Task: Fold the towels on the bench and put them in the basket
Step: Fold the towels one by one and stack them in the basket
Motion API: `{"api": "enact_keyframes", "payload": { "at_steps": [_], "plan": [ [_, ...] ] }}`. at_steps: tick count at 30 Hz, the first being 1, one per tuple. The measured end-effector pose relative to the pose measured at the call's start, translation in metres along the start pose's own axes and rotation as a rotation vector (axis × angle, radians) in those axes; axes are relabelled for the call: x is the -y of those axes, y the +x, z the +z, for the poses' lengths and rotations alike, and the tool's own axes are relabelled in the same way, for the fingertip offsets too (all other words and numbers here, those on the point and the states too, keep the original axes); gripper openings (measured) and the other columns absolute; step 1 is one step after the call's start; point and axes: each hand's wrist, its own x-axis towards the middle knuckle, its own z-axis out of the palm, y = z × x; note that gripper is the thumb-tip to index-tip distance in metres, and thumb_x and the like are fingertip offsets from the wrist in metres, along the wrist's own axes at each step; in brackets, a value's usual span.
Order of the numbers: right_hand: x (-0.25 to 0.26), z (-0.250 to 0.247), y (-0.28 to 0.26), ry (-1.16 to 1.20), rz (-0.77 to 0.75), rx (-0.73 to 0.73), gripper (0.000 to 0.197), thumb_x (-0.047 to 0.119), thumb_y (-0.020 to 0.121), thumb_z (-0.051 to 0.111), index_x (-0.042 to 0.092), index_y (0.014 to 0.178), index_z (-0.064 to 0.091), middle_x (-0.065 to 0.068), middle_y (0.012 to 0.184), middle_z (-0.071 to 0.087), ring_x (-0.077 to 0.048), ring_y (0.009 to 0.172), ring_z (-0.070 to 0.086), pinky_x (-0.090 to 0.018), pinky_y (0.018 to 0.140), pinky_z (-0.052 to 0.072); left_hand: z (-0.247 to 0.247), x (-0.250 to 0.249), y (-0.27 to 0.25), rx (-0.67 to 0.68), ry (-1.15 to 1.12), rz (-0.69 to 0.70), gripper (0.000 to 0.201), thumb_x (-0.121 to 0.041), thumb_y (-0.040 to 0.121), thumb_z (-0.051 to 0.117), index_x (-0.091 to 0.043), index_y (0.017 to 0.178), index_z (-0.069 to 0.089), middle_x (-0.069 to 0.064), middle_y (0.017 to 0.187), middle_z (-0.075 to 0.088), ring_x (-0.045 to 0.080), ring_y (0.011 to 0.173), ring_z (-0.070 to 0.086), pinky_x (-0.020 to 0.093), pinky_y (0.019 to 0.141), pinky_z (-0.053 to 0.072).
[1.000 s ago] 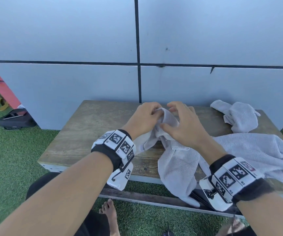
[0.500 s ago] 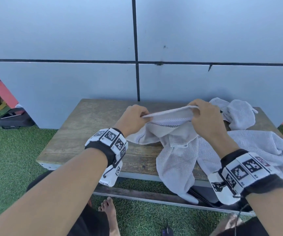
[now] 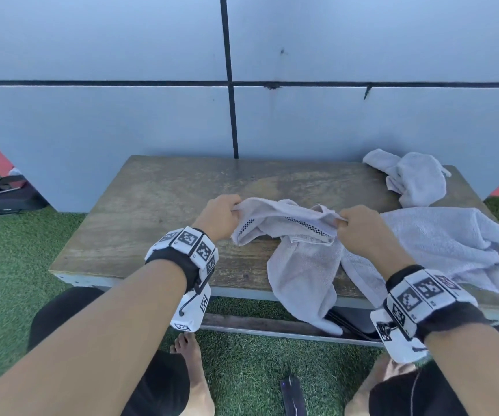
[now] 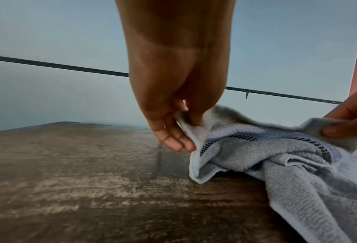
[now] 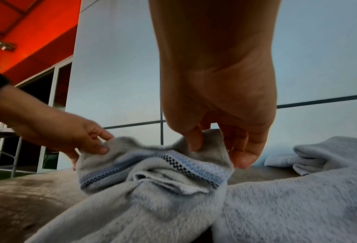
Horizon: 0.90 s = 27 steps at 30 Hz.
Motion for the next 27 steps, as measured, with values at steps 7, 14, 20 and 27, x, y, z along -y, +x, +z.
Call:
{"api": "enact_keyframes", "payload": {
  "at_steps": [7,14,20,27],
  "plan": [
    [0.018,0.032,-0.001,0.012,-0.122,0.242,0.034,0.029,0.100,0.048,0.027,0.067,0.041,-0.003,0.079,0.052,-0.028,0.079,0.056,-0.036,0.070,0.046,0.020,-0.021,0.008,0.181,0.103,0.128,0.045,-0.023,0.095,0.062,-0.016,0.056,0.041,0.006,0.070,0.049,0.025,0.070,0.049,0.031,0.062,0.038],
    [0.019,0.046,0.001,0.216,-0.334,0.243,0.050,0.014,0.098,0.059,0.023,0.055,0.035,0.007,0.075,0.042,-0.007,0.071,0.042,-0.019,0.064,0.033,0.036,-0.005,0.013,0.341,0.047,0.137,0.035,-0.038,0.079,0.074,-0.018,0.058,0.054,0.017,0.113,0.058,0.033,0.097,0.056,0.050,0.091,0.050],
    [0.034,0.065,0.016,0.219,-0.375,0.207,0.047,0.001,0.093,0.052,0.019,0.055,0.033,0.004,0.072,0.040,-0.009,0.064,0.038,-0.022,0.058,0.029,0.040,-0.003,0.027,0.368,0.019,0.275,0.053,-0.024,0.082,0.076,-0.023,0.046,0.037,0.001,0.069,0.050,0.005,0.068,0.045,0.022,0.069,0.041],
    [0.074,0.012,0.079,0.398,-0.394,0.071,0.043,-0.004,0.090,0.052,0.019,0.056,0.043,0.003,0.069,0.044,-0.009,0.062,0.043,-0.019,0.056,0.030,-0.009,-0.030,0.075,0.018,-0.081,0.305,0.045,-0.009,0.078,0.074,-0.004,0.048,0.042,-0.003,0.050,0.035,0.008,0.052,0.036,0.012,0.049,0.029]
  ]
}}
